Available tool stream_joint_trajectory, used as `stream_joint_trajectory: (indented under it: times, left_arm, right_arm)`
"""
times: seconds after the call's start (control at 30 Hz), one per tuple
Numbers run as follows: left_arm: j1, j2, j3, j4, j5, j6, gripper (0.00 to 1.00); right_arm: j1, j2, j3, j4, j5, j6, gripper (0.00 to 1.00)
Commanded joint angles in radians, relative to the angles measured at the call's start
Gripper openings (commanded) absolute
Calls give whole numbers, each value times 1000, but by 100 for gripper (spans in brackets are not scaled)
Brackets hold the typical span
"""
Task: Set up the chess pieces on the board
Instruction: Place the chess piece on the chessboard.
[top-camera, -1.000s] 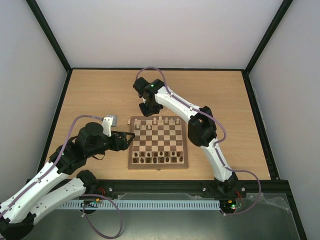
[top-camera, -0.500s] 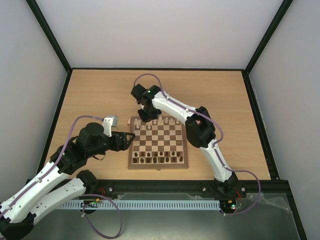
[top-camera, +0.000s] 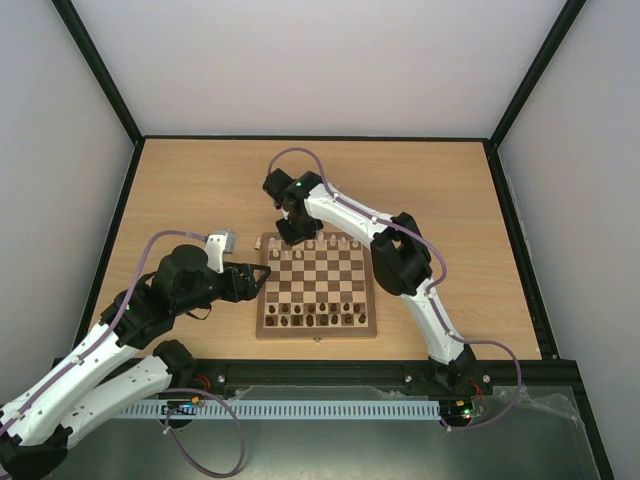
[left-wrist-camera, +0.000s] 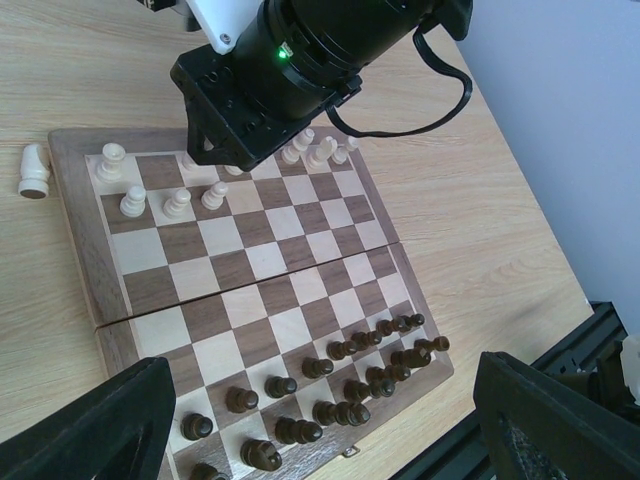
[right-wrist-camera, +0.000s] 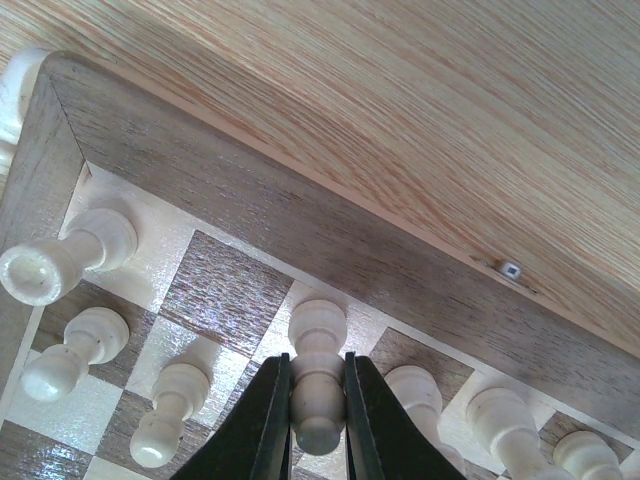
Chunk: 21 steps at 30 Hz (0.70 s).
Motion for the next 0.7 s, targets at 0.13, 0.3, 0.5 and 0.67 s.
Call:
stream_joint_trajectory:
  times: [0.13,0.3,0.5,0.67]
  left_arm:
    - [7,6,-19,22,14,-3,85]
    - [7,9,-18,27,16,-4,85]
    - [7,16,-17,33,19,-4,85]
    - [7,18,-18,35,19,-4,85]
  right_arm:
    - [10,-20,-49,-27,2,-10,9]
    - [14,-34,-63,-21,0,-10,10]
    - [20,-47,-64,-21,3,-11,13]
    - [21,-54,-64,-20,2,-15,15]
